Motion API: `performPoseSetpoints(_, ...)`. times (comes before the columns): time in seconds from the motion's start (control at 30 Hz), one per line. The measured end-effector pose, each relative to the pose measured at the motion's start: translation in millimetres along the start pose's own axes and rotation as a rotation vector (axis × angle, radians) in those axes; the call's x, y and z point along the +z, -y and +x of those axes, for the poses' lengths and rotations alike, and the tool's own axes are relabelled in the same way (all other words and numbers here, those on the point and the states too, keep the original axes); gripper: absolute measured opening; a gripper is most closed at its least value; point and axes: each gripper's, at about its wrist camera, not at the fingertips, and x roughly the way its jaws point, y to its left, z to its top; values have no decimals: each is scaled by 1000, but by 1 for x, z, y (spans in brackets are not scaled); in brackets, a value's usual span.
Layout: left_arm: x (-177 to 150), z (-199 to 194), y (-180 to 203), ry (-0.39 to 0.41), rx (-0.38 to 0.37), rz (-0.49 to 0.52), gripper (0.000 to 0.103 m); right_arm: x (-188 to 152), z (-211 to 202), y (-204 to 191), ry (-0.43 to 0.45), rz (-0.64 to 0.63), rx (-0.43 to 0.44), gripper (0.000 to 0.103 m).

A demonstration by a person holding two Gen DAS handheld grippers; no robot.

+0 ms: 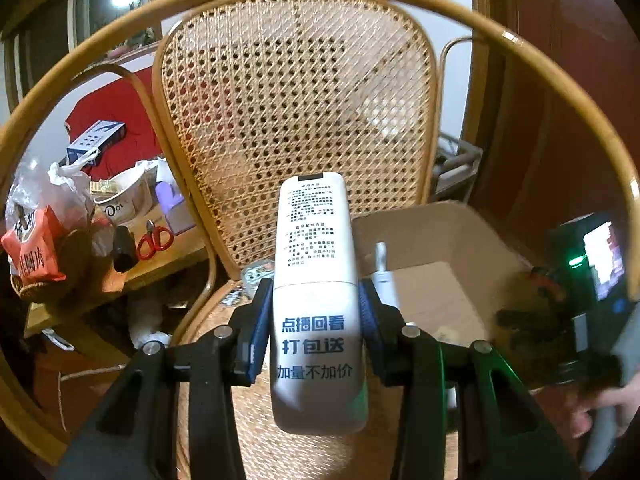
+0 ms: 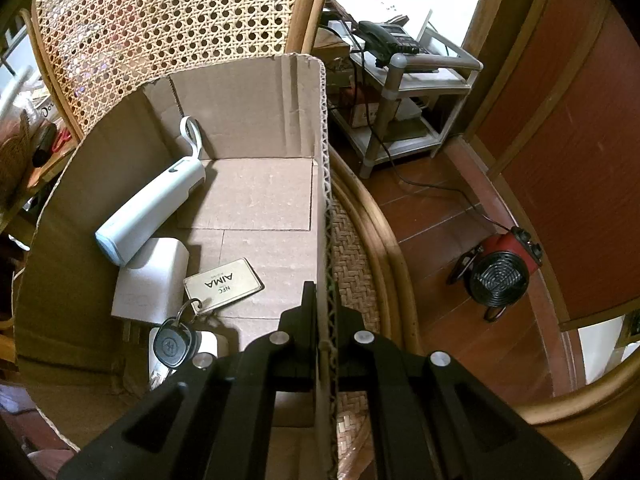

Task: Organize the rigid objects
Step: 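Carry the white remote into the box and open the left gripper, then move the left gripper back and grasp the white Midea remote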

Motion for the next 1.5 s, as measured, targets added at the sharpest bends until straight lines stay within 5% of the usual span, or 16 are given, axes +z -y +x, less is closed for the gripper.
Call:
performPoseSetpoints(0.43, -10, 21, 50, -110, -219, -37, 40, 1, 0, 0, -2, 20, 0, 5)
performPoseSetpoints(0.7, -18, 44, 62, -214, -188, -43, 40, -1, -1, -3, 9, 3, -5, 6)
performPoseSetpoints(1.13, -10, 38, 59, -186, -157, -22, 42, 0, -3, -4, 9, 2, -5, 6)
performPoseSetpoints(1.17, -7, 36, 58, -179, -164, -17, 44, 0, -4, -6, 11, 2, -1, 6)
performPoseSetpoints(1.33, -1, 23, 49, -114, -92, 8, 90, 1, -7, -4, 9, 6, 2, 5)
performPoseSetpoints(1.5, 5, 21, 15, -99, -6, -88, 98, -1, -6, -3, 9, -4, -4, 5)
